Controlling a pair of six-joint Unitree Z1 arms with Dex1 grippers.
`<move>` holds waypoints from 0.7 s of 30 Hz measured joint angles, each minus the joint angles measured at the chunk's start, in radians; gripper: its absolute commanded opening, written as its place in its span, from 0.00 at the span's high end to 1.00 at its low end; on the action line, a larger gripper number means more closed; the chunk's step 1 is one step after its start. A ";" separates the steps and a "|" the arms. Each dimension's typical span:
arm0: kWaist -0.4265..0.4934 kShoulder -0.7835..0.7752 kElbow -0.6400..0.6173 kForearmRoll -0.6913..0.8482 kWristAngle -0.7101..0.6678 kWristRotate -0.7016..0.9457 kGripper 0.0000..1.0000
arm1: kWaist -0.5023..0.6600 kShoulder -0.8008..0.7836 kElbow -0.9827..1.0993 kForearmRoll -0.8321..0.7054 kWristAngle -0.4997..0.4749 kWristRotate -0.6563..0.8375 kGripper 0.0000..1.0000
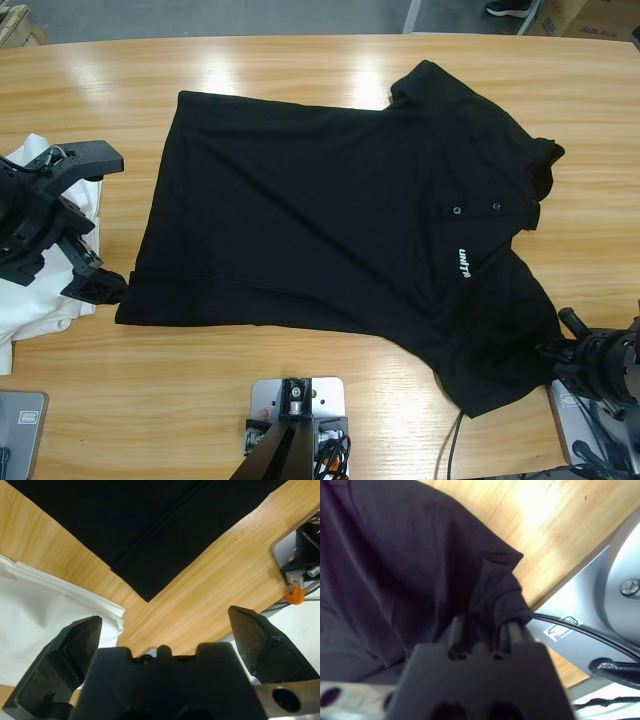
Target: Fold clothes
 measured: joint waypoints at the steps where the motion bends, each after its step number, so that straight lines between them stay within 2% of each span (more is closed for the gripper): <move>1: 0.000 0.000 0.003 -0.003 0.000 0.000 0.00 | 0.000 -0.001 0.000 0.000 0.000 0.000 1.00; 2: 0.000 0.000 0.005 -0.005 0.000 0.000 0.00 | 0.000 -0.002 0.000 0.001 0.000 0.000 1.00; 5: 0.000 0.000 0.011 -0.008 0.000 -0.001 0.16 | 0.000 -0.002 0.000 0.010 0.004 -0.014 1.00; 6: 0.000 0.000 0.014 -0.008 0.000 -0.003 0.18 | 0.000 -0.002 0.000 0.014 0.004 -0.023 1.00; 12: 0.000 -0.001 0.058 -0.048 -0.003 -0.070 0.13 | 0.000 0.015 -0.101 0.076 -0.039 -0.196 1.00; 18: 0.000 -0.007 0.100 -0.072 -0.007 -0.200 0.14 | 0.000 0.041 -0.126 0.078 -0.075 -0.255 1.00; 21: 0.000 -0.007 0.124 -0.075 -0.027 -0.215 0.11 | 0.000 0.043 -0.126 0.078 -0.077 -0.262 1.00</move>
